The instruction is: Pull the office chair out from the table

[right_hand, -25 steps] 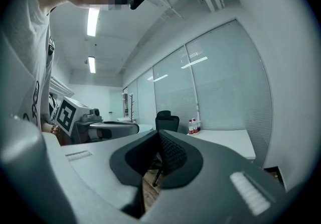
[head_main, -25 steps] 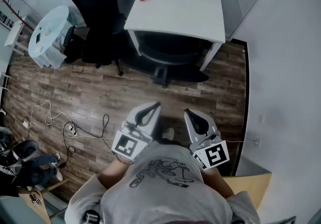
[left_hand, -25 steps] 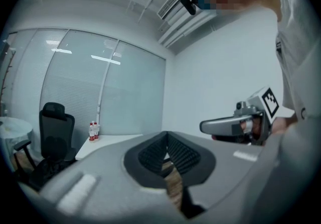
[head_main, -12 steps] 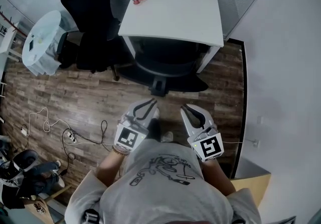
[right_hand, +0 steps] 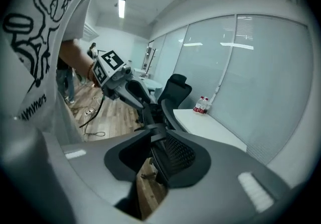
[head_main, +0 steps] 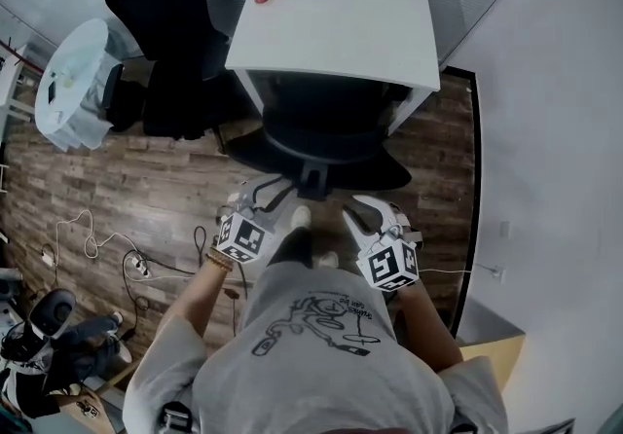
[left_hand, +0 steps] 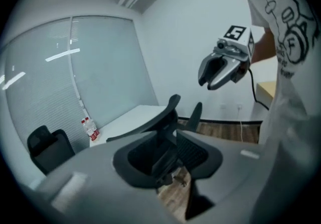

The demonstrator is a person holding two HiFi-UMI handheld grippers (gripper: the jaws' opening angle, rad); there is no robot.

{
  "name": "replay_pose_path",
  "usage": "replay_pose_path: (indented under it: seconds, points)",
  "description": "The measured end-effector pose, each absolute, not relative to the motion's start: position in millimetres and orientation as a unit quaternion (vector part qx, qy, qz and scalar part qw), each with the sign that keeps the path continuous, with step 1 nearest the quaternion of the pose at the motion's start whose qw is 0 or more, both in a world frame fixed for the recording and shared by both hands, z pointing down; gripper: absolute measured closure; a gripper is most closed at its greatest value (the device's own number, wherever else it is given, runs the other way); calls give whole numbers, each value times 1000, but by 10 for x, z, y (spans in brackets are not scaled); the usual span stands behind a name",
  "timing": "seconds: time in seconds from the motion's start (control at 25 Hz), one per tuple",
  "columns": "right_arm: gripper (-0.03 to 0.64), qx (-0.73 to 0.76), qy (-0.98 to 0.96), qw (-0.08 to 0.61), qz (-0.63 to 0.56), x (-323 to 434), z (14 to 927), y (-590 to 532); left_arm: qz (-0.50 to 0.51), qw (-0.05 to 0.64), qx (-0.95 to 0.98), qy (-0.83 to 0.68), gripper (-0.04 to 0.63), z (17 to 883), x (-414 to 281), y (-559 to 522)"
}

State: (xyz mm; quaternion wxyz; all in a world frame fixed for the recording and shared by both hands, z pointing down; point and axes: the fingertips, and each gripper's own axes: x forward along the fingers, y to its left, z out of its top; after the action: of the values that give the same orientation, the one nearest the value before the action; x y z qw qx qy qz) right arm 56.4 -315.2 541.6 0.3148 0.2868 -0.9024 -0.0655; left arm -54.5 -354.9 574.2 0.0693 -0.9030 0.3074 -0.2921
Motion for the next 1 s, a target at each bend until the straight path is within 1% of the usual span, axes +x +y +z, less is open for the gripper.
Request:
replay_pose_path:
  seconds: [0.2,0.32,0.4,0.48,0.6,0.76,1.0]
  points:
    - [493,266,-879,388,-85,554,5840,-3304,-390,126,-879,243,446,6222,-722,-3684]
    - [482,249,-867,422,-91,567,6084,-3376,-442,162,-859,202,443,6485,-785,-3741]
    - [471,240,-858,444,-95,584,6221,-3437,-469,180,-846,179,424,6626,-814,-3788]
    - [459,231,-848,465,-102,603,6340,-3497,-484,191,-838,161,406,6704,-818,-3837]
    - [446,215,-827,506,-121,650,6544,-3566,-508,218,-822,137,396,6816,-805,-3891]
    - [441,189,-787,562,-170,716,6816,-3689,-537,277,-790,108,393,6962,-772,-4001]
    - [440,168,-748,605,-213,791,7098,-3809,-557,293,-772,91,390,7109,-737,-4113]
